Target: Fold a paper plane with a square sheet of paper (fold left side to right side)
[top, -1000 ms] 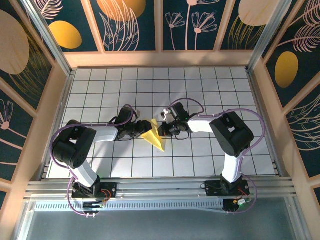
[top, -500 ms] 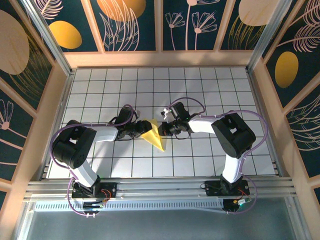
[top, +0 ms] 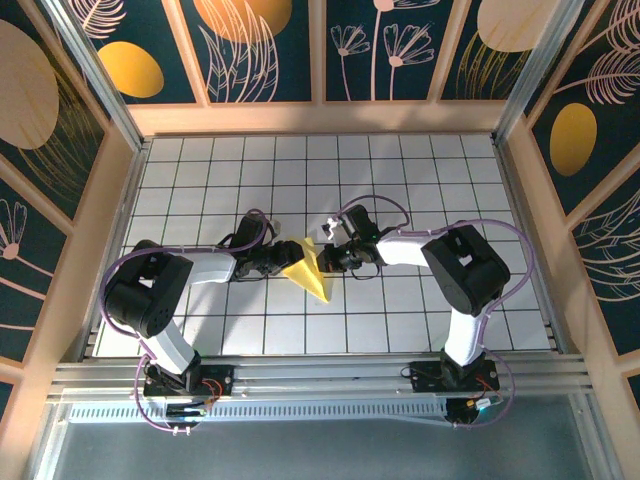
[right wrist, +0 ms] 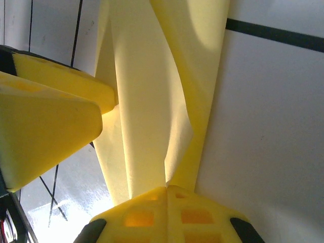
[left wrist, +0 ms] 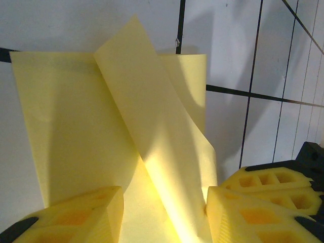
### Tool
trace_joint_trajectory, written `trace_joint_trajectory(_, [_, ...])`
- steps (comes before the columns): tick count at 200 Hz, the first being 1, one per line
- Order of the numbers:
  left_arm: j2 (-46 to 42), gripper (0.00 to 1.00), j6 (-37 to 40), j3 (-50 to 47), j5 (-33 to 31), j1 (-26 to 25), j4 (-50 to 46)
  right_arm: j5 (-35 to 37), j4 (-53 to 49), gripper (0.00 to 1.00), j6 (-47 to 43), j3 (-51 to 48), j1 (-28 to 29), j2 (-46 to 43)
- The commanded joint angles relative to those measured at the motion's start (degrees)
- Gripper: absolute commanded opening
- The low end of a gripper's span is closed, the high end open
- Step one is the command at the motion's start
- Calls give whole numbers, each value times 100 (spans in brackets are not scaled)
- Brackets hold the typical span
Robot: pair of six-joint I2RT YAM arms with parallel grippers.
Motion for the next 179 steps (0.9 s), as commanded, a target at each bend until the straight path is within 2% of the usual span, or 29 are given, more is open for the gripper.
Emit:
trace_joint_trajectory(1, [140,47,123,-95,-337,-16,-367,86,-127,0,-95,115,-45,103])
trace_joint_trajectory(179, [138,47,131,-84,-328,-16,-367,171,-198,0,-139,204,-36,263])
